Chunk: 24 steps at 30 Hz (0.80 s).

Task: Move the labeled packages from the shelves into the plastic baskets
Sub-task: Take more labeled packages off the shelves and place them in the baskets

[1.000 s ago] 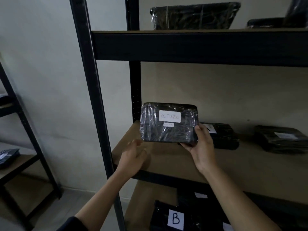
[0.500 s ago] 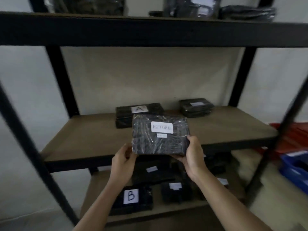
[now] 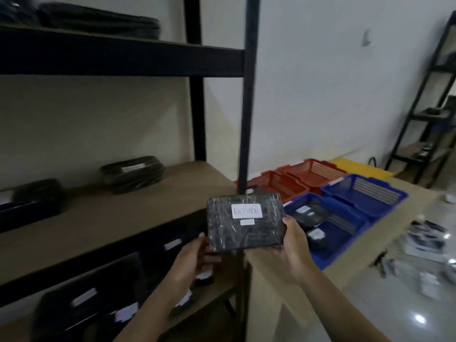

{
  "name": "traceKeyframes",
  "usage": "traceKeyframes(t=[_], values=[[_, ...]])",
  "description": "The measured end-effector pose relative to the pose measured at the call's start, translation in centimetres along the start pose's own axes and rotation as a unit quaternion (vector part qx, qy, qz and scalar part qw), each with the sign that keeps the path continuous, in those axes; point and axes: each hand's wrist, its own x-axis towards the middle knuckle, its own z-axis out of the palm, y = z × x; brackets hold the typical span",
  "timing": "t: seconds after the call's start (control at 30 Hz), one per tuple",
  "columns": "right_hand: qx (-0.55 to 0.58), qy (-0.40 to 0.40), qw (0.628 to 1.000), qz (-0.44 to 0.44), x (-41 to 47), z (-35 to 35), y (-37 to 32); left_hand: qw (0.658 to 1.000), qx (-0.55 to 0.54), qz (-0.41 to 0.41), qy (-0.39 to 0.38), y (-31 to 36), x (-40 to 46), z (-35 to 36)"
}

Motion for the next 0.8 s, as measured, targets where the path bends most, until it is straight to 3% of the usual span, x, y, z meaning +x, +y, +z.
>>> traceKeyframes(t=[0.2,0.33,0.57,0.8], values=[[-0.028,0.033,0.998,0.034,8.6,-11.9,-5.0,0.996,-0.066,-0.049,-0.020,-3.6,6.3,15.6],[-0.039,0.034,0.997,0.061,14.4,-16.3,-7.5,0.991,-0.101,-0.090,0.003,-4.3,10.7,21.8],[-0.054,0.031,0.994,0.092,25.7,-19.2,-9.1,0.996,-0.007,-0.055,0.066,-3.4,19.6,25.3],[-0.118,0.000,0.988,0.103,40.2,-18.7,-9.4,0.990,-0.019,-0.017,0.140,-3.1,31.6,27.1]])
